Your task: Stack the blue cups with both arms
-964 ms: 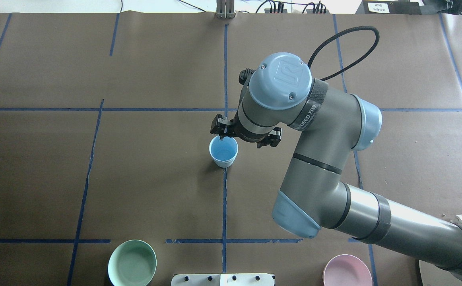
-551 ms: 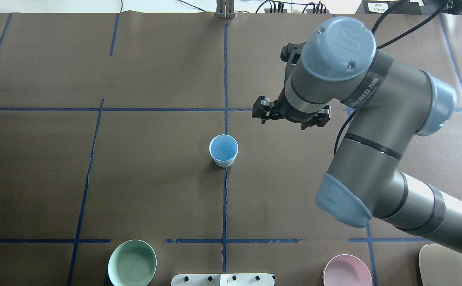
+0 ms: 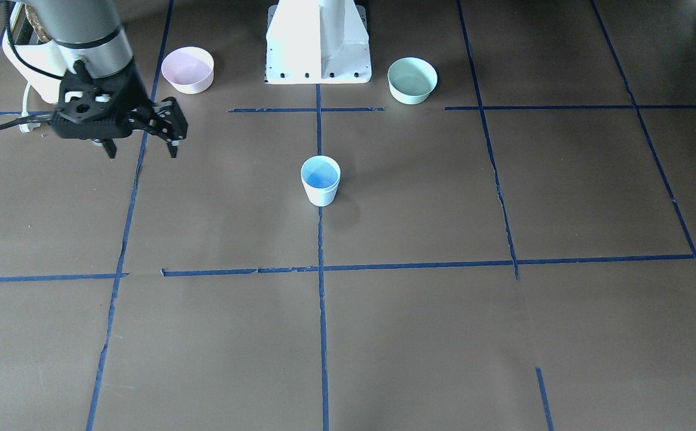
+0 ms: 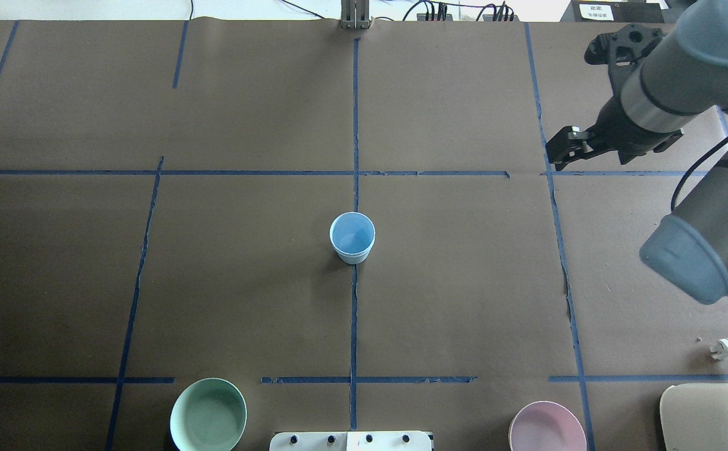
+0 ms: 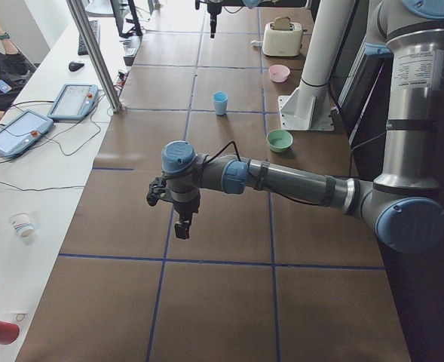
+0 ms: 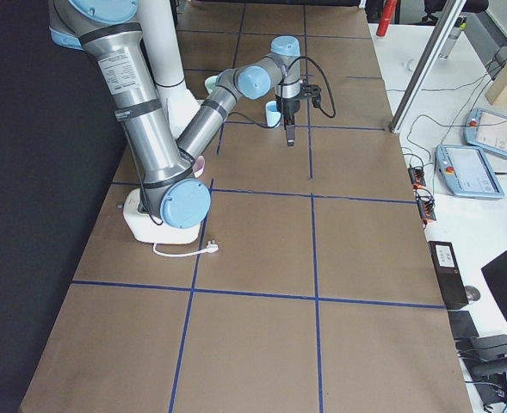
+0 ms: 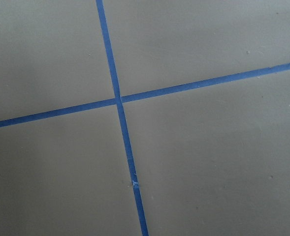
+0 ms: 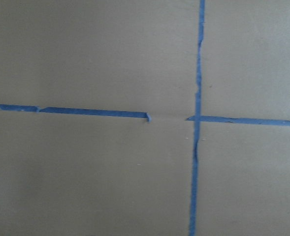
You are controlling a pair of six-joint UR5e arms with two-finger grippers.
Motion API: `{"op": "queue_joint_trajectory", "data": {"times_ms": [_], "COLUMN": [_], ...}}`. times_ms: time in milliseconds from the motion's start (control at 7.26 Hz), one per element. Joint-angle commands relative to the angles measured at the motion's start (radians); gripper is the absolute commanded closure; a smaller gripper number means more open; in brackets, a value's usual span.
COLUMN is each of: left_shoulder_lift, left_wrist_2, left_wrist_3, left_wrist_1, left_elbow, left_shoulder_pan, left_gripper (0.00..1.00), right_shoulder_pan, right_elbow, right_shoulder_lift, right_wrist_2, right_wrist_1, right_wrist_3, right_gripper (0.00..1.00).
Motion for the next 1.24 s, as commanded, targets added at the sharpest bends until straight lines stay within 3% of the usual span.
{"op": "queue_joint_trajectory", "data": {"times_ms": [0, 413, 688, 1101], "left_shoulder_lift": [0.002, 0.03, 0.037, 0.056], "left_wrist_2": [0.001, -0.001, -0.106, -0.108], "left_wrist_3": [0.056, 0.084, 0.085, 0.09], "left_wrist_1": [0.01, 0.009, -0.001, 0.007], "left_elbow": [0.012, 0.031, 0.112, 0.121], "left_shoulder_pan": [-0.042, -0.074, -0.114, -0.146], "left_gripper": [0.0, 0.0, 0.0, 0.0], "right_shoulder_pan": [0.252, 0.528, 0.578, 0.581], "right_elbow": [-0.106, -0.425, -0.444, -0.458], "right_shoulder_lift": [-0.124, -0.236, -0.259, -0.324], "right_wrist_2": [0.171, 0.356, 0.352, 0.348], "right_wrist_1": [0.049, 0.271, 0.287, 0.3], "right_wrist_3": [-0.337, -0.762, -0.773, -0.78], "right_gripper": [0.0, 0.0, 0.0, 0.0]}}
